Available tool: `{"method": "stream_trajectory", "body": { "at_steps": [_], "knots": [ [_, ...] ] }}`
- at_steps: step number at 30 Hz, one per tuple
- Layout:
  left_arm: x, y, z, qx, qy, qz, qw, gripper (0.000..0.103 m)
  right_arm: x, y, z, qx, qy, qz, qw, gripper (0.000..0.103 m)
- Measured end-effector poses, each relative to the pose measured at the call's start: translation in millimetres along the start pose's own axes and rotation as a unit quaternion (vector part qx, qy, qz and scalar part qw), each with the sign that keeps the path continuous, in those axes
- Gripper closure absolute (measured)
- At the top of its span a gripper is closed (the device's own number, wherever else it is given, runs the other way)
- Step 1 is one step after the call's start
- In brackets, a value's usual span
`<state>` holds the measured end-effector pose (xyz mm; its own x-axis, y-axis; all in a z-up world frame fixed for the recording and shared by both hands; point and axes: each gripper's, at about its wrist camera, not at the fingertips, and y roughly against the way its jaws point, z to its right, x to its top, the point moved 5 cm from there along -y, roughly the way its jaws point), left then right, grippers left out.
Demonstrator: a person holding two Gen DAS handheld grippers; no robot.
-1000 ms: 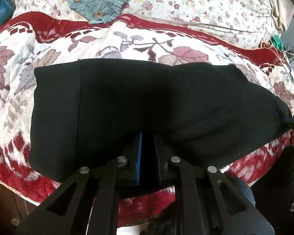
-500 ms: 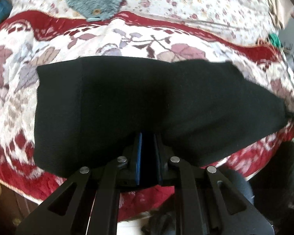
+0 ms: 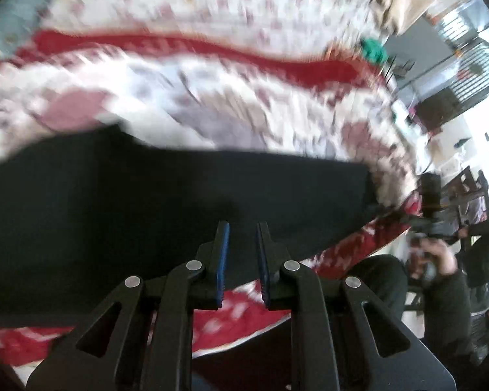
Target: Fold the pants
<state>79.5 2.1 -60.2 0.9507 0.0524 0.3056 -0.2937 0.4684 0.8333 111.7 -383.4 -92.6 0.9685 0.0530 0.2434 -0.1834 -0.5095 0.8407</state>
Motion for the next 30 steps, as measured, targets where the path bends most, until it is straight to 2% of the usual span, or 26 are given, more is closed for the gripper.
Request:
{"method": "stream_trajectory", "body": {
  "at_steps": [2,5,6,7,11,12,15,16,17,18,19,21,24,27,30],
  "knots": [
    [3,-26,18,-0.010,-0.005,0.003,0.9999,0.089,-3,19,12,0.010,-0.075,0.025,0.997,0.067],
    [-3,-49,39,-0.089,0.005,0.027,0.9956,0.089,-23,54,22,0.062,-0.166,0.102,0.979,0.060],
    [-9,-59,39,-0.103,0.003,0.034,0.9941,0.086,-31,57,25,0.070,-0.190,0.116,0.972,0.052],
    [-15,-68,36,-0.093,-0.007,0.036,0.9950,0.086,-40,58,28,0.076,-0.216,0.127,0.965,0.046],
    [-11,-58,33,-0.086,-0.007,0.055,0.9948,0.085,-59,31,38,0.102,-0.291,0.127,0.943,0.045],
    [-11,-58,29,-0.089,0.001,0.059,0.9943,0.085,-62,20,35,0.113,-0.308,0.132,0.935,0.045],
    [-10,-61,20,-0.121,0.038,0.051,0.9906,0.085,-59,12,41,0.142,-0.340,0.184,0.911,0.042],
    [-9,-63,18,-0.127,0.044,0.049,0.9897,0.085,-59,11,40,0.146,-0.342,0.191,0.908,0.042],
    [-9,-62,17,-0.129,0.046,0.049,0.9893,0.085,-57,12,39,0.152,-0.337,0.204,0.907,0.042],
    [-10,-62,18,-0.129,0.045,0.051,0.9893,0.085,-53,14,34,0.157,-0.316,0.216,0.910,0.043],
    [-9,-62,19,-0.126,0.042,0.052,0.9898,0.085,-49,14,27,0.159,-0.298,0.223,0.914,0.049],
    [-10,-62,22,-0.118,0.034,0.056,0.9909,0.085,-45,16,20,0.153,-0.280,0.231,0.919,0.050],
    [-12,-62,22,-0.113,0.028,0.060,0.9913,0.085,-39,2,21,0.138,-0.271,0.229,0.925,0.063],
    [-13,-62,21,-0.113,0.026,0.062,0.9913,0.085,-45,-12,32,0.141,-0.274,0.236,0.922,0.085],
    [-13,-63,22,-0.109,0.016,0.062,0.9920,0.085,-50,-15,36,0.155,-0.269,0.254,0.916,0.086]
  ]
}}
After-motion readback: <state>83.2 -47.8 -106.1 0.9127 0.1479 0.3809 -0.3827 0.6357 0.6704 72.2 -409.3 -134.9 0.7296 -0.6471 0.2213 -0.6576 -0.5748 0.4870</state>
